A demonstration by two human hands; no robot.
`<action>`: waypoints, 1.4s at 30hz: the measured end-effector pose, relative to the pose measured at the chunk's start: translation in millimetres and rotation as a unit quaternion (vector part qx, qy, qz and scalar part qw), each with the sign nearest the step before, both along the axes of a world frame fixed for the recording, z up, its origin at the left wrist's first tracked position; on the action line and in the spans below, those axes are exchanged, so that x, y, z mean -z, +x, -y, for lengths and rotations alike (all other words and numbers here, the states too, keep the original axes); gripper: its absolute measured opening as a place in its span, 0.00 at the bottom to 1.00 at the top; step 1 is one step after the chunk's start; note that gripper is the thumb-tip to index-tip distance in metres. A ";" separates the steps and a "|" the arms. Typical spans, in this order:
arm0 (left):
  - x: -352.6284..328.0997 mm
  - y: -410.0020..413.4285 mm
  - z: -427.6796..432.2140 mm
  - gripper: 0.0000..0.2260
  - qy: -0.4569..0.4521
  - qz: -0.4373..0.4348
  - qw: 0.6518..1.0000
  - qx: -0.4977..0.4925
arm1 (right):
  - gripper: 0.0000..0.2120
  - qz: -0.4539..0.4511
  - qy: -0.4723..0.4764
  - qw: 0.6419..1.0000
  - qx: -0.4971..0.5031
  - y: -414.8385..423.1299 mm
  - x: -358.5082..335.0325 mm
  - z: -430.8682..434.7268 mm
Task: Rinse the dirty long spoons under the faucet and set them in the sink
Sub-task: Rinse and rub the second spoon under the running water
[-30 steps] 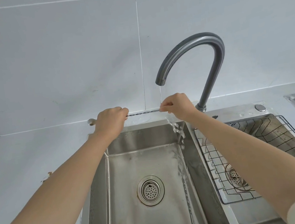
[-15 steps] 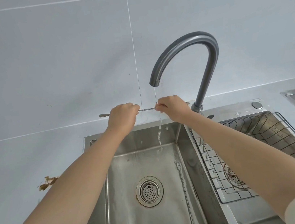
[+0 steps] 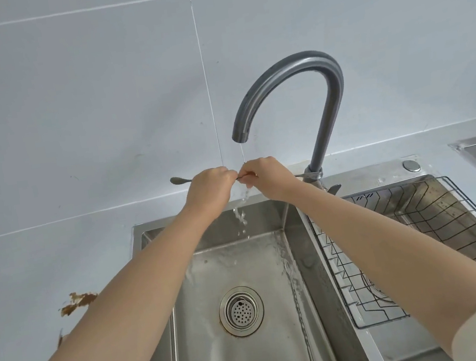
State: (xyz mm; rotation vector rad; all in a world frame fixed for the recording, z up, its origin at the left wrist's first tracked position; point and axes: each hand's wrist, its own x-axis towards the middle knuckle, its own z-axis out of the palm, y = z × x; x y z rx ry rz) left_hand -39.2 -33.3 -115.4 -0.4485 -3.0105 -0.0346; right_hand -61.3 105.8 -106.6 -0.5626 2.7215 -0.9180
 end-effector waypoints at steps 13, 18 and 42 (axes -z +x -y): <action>-2.0 -7.7 -24.9 0.07 0.022 -0.027 0.996 0.081 | 0.11 0.039 -0.065 0.995 0.058 1.0 -1.0 -28.7; -3.7 -7.3 -30.4 0.17 -0.065 0.007 0.995 0.079 | 0.11 0.048 -0.025 0.998 0.039 1.6 -2.3 -37.3; -11.6 11.2 -26.1 0.07 0.142 -0.034 0.989 0.007 | 0.08 0.089 -0.125 0.982 0.106 2.4 14.5 -18.0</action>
